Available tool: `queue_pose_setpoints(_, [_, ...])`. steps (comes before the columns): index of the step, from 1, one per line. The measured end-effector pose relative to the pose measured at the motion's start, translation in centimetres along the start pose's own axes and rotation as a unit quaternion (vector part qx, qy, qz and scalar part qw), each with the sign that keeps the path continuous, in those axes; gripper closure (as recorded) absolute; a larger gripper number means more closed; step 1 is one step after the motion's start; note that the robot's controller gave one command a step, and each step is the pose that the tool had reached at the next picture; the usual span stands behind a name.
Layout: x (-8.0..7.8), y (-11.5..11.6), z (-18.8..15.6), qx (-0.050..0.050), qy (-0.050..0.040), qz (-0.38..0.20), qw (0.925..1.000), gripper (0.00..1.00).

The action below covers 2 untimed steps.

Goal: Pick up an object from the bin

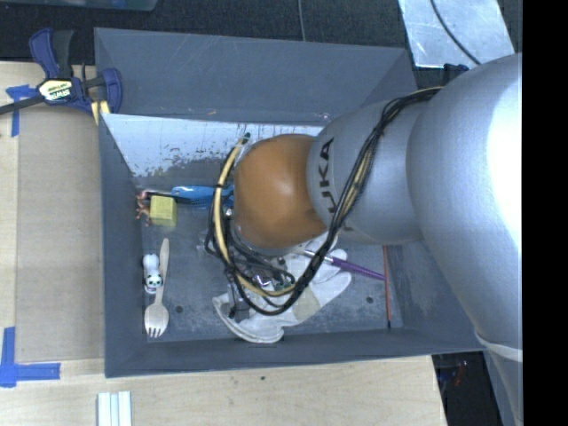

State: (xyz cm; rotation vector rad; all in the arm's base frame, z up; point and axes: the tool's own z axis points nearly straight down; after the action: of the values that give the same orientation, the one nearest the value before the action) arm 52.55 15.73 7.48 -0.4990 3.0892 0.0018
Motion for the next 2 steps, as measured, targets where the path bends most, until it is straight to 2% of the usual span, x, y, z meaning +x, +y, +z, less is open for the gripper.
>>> queue_pose_setpoints(1, [1.3, -0.1, 0.1, 0.000, 0.0008, -0.024, 0.9997, 0.00])
queue_pose_setpoints(2, [-2.4, 3.5, 0.2, 0.000, -0.0005, 0.036, 0.9993, 0.00])
